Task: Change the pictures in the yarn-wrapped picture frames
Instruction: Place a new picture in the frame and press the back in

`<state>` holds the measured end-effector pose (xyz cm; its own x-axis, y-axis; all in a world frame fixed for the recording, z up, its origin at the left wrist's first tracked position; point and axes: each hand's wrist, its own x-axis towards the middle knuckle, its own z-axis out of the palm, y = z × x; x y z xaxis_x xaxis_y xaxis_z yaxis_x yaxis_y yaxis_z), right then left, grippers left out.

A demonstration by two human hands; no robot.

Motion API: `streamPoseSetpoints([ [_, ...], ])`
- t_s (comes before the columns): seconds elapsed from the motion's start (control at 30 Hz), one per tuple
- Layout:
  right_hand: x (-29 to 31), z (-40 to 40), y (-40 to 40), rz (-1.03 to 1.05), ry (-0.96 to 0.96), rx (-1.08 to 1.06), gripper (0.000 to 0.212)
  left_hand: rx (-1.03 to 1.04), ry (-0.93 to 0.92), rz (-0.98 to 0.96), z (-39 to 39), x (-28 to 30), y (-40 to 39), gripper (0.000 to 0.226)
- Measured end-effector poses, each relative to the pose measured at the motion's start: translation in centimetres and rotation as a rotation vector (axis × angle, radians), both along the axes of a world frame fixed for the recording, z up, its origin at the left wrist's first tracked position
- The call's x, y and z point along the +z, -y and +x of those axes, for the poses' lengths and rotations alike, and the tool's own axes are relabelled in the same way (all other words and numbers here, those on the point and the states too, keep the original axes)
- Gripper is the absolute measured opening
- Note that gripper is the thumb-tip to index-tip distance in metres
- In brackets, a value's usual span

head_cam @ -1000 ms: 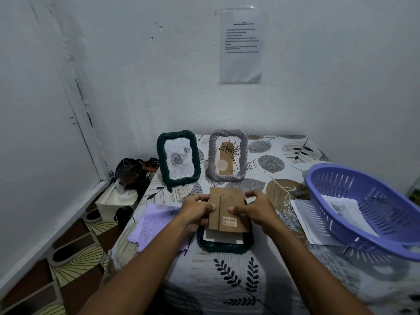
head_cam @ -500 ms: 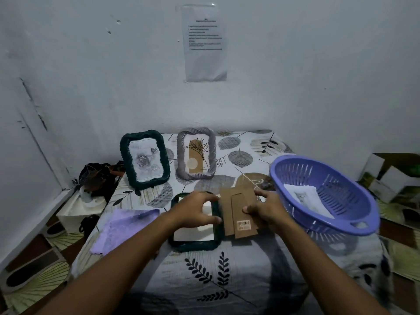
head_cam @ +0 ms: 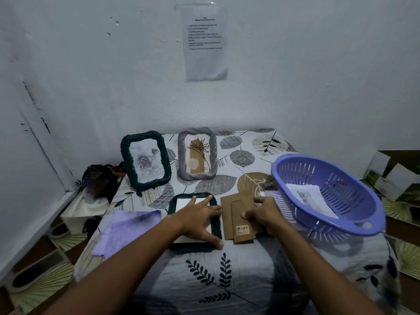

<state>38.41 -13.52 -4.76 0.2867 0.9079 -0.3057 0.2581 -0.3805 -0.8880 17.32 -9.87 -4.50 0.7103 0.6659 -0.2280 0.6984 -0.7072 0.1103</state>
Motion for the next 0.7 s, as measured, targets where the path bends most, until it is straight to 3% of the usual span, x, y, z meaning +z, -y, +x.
streamPoseSetpoints([
  [0.13, -0.4, 0.1, -0.3, -0.011, 0.273, 0.022, 0.039, 0.005, 0.0, -0.012, -0.3, 0.0, 0.0, 0.102],
  [0.27, -0.7, 0.2, -0.8, -0.059, 0.522, 0.065, 0.047, 0.001, -0.004, -0.018, -0.1, 0.3, 0.0, 0.101],
  [0.4, -0.6, 0.1, -0.8, -0.061, 0.581, 0.096, 0.037, 0.022, 0.039, -0.04, -0.3, 0.3, 0.2, 0.101],
  [0.5, 0.3, -0.6, -0.7, 0.04, 0.447, 0.126, 0.02, 0.094, 0.162, -0.075, -1.3, 0.5, 0.4, 0.1],
  [0.63, 2.3, -3.2, -0.1, 0.09, -0.029, 0.129, 0.016, 0.225, 0.283, -0.085, -4.4, 0.5, 0.3, 0.1],
  [0.7, 2.9, -4.8, 0.4, 0.045, -0.14, 0.181, 0.015, 0.284, 0.3, -0.07, -6.3, 0.2, 0.3, 0.108],
])
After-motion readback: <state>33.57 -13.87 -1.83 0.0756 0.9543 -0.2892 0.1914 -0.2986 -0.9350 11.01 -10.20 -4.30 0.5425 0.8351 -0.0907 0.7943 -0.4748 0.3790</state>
